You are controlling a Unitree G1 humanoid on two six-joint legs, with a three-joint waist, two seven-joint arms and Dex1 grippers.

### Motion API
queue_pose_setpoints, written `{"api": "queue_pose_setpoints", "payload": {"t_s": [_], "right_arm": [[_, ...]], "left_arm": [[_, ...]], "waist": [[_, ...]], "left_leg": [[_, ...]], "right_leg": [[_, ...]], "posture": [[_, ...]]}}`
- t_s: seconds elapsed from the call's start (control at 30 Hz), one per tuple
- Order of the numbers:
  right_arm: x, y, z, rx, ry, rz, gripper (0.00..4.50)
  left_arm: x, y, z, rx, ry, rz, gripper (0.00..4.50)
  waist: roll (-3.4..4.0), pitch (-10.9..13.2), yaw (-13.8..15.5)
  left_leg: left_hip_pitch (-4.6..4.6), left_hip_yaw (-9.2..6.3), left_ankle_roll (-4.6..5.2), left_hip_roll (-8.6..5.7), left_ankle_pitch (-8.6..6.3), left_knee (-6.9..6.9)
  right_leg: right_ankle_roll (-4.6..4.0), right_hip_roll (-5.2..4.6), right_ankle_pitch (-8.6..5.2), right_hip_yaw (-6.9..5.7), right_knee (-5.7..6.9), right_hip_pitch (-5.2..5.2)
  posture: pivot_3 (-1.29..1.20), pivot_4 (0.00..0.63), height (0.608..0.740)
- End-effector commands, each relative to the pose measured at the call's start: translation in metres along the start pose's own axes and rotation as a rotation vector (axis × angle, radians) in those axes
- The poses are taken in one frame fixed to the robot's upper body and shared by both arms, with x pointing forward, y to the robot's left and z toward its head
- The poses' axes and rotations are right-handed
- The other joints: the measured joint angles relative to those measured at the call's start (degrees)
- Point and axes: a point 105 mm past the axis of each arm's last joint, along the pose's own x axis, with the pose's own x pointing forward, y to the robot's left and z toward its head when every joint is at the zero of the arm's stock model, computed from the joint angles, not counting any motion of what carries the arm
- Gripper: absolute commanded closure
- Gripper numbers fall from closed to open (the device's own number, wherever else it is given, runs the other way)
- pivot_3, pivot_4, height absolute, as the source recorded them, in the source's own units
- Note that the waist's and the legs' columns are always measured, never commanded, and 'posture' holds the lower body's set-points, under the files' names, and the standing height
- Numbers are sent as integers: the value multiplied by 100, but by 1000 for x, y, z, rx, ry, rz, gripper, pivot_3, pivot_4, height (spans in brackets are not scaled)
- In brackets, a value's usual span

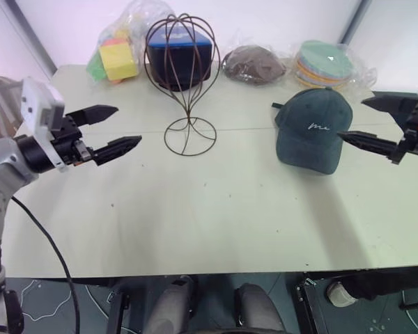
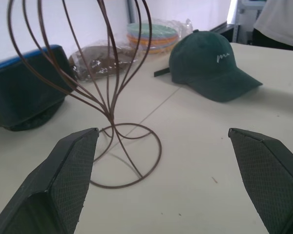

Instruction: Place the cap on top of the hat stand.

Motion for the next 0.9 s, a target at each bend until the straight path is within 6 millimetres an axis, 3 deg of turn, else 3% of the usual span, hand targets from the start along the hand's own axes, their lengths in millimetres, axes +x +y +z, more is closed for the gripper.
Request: {"api": "queue_pose_setpoints", "payload": {"t_s": [0.03,0.9], "right_arm": [[-12,-6,16,-65,-34,-42,36],[-11,-2,15,-67,-36,-52,36]], "left_arm": [[-2,3,14,63,-25,9,0],[1,1,19,45,-51,-6,0]], "waist": [[0,0,0],[0,0,0]], "left_leg": [[0,0,0,0,0,0],[0,0,0,0,0,1]], "right_leg": [[0,0,0,0,0,0],[0,0,0,0,0,1]], "posture": [[0,150,740],[0,150,740]]}}
